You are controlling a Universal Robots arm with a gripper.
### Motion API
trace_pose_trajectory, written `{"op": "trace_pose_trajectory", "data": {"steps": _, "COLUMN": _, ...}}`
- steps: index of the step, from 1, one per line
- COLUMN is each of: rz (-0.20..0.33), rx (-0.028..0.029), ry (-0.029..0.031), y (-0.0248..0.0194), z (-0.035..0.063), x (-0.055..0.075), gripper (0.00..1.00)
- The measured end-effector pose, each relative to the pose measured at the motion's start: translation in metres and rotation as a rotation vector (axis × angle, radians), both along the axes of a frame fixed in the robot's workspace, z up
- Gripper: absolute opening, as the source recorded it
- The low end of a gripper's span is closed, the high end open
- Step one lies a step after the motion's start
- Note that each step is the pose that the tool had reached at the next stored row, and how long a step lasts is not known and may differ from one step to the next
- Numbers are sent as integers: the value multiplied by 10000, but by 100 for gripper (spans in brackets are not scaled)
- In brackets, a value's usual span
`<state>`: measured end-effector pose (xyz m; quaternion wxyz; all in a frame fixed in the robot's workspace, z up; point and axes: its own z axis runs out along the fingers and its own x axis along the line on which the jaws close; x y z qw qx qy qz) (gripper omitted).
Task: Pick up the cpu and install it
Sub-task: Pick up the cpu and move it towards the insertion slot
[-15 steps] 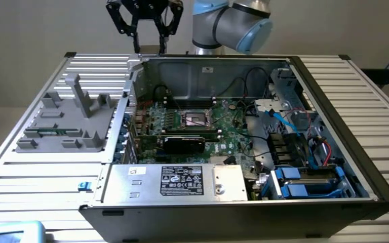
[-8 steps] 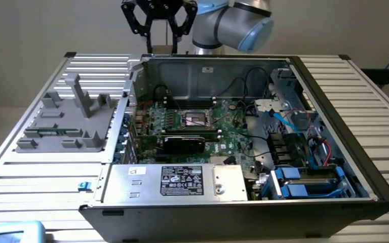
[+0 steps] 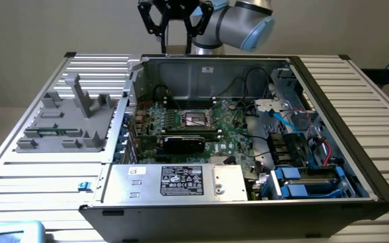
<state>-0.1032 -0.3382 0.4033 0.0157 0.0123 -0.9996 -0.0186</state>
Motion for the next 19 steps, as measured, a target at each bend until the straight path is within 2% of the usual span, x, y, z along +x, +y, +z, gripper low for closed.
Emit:
{"op": "trace_pose_trajectory", "data": {"steps": 5, "rz": -7, "rx": 0, "ry": 0, "y": 6, "z": -14, "x": 151, "gripper": 55}}
{"op": "trace_pose_trajectory", "data": {"steps": 11, "rz": -32, "rx": -1, "ry": 1, "y": 100, "z": -54, "x": 216, "gripper": 55}}
{"op": "trace_pose_trajectory", "data": {"steps": 19, "rz": -88, "rx": 0, "ry": 1, "y": 179, "z": -138, "x": 326, "gripper": 55}}
